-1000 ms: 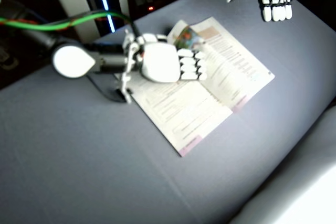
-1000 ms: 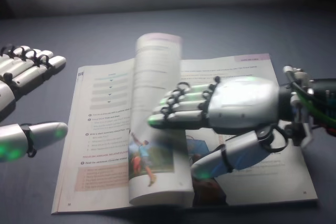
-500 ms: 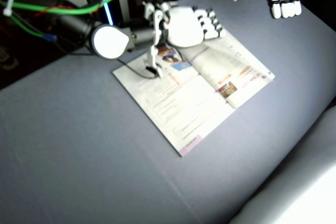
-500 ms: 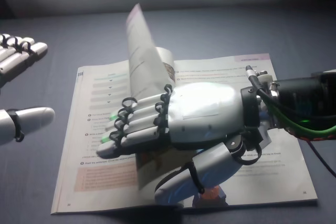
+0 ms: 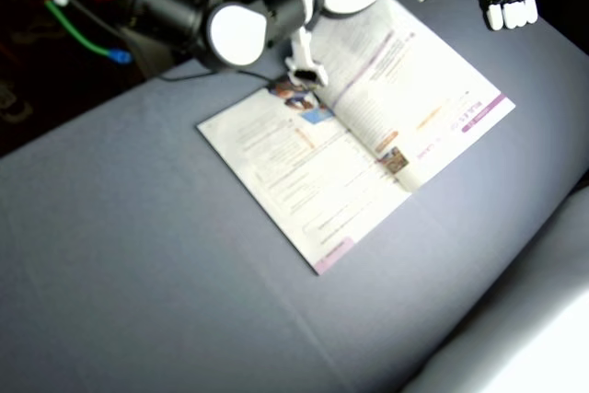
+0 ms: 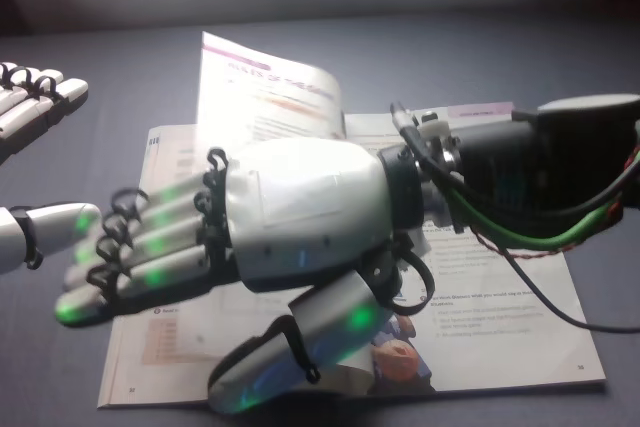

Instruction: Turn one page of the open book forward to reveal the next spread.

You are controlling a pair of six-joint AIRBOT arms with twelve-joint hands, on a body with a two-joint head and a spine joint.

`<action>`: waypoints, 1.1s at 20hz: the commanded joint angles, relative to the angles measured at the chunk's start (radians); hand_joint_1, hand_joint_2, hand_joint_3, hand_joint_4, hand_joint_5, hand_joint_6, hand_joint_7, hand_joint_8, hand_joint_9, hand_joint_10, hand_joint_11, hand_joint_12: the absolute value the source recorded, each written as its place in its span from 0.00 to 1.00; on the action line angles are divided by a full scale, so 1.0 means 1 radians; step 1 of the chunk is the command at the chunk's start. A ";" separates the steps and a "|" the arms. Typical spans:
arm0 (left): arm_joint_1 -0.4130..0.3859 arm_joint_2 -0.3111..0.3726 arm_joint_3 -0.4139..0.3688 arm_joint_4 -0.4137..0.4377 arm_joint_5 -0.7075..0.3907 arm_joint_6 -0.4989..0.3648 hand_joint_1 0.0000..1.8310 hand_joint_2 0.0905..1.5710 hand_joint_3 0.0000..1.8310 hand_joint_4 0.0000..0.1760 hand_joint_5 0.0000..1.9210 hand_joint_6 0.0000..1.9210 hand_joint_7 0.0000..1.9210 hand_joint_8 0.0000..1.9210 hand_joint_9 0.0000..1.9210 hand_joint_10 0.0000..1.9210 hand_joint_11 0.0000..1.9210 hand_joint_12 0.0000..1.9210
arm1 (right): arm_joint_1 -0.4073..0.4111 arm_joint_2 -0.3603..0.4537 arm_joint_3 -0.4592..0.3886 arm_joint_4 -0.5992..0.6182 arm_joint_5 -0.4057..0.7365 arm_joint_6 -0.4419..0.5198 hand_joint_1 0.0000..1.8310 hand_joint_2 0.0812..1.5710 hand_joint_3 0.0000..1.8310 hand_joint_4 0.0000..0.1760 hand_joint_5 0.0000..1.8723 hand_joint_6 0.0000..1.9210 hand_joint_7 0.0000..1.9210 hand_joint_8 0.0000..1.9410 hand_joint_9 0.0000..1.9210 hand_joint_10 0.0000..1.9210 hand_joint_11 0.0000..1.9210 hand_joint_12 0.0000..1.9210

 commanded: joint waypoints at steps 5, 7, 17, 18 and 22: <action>-0.010 -0.004 0.006 -0.013 -0.114 -0.003 0.00 0.74 0.00 0.00 0.00 0.00 0.00 0.00 0.00 0.00 0.00 0.00 | 0.028 -0.003 -0.021 0.097 0.157 0.000 0.00 0.80 0.00 0.00 0.09 0.01 0.08 0.01 0.06 0.01 0.05 0.01; -0.010 -0.004 0.003 -0.013 -0.113 -0.004 0.00 0.73 0.00 0.00 0.00 0.00 0.00 0.00 0.00 0.00 0.00 0.00 | 0.028 0.044 -0.037 0.086 0.147 0.001 0.00 0.80 0.00 0.00 0.08 0.00 0.07 0.00 0.06 0.00 0.05 0.01; 0.051 0.021 -0.035 -0.043 -0.220 -0.049 0.00 0.75 0.00 0.09 0.00 0.00 0.00 0.00 0.00 0.00 0.00 0.00 | -0.019 0.324 -0.107 0.242 0.052 -0.114 0.00 0.81 0.00 0.00 0.06 0.01 0.07 0.00 0.05 0.00 0.03 0.01; 0.057 0.023 -0.036 -0.052 -0.247 -0.062 0.00 0.75 0.00 0.00 0.01 0.00 0.00 0.00 0.00 0.00 0.00 0.00 | -0.042 0.351 -0.110 0.304 0.046 -0.157 0.00 0.80 0.00 0.00 0.03 0.00 0.04 0.00 0.02 0.00 0.01 0.00; 0.062 0.025 -0.058 -0.055 -0.371 -0.076 0.00 0.77 0.01 0.00 0.03 0.01 0.01 0.00 0.01 0.00 0.01 0.00 | -0.194 0.475 -0.140 0.650 0.111 -0.285 0.00 0.80 0.00 0.00 0.04 0.00 0.03 0.00 0.02 0.00 0.05 0.02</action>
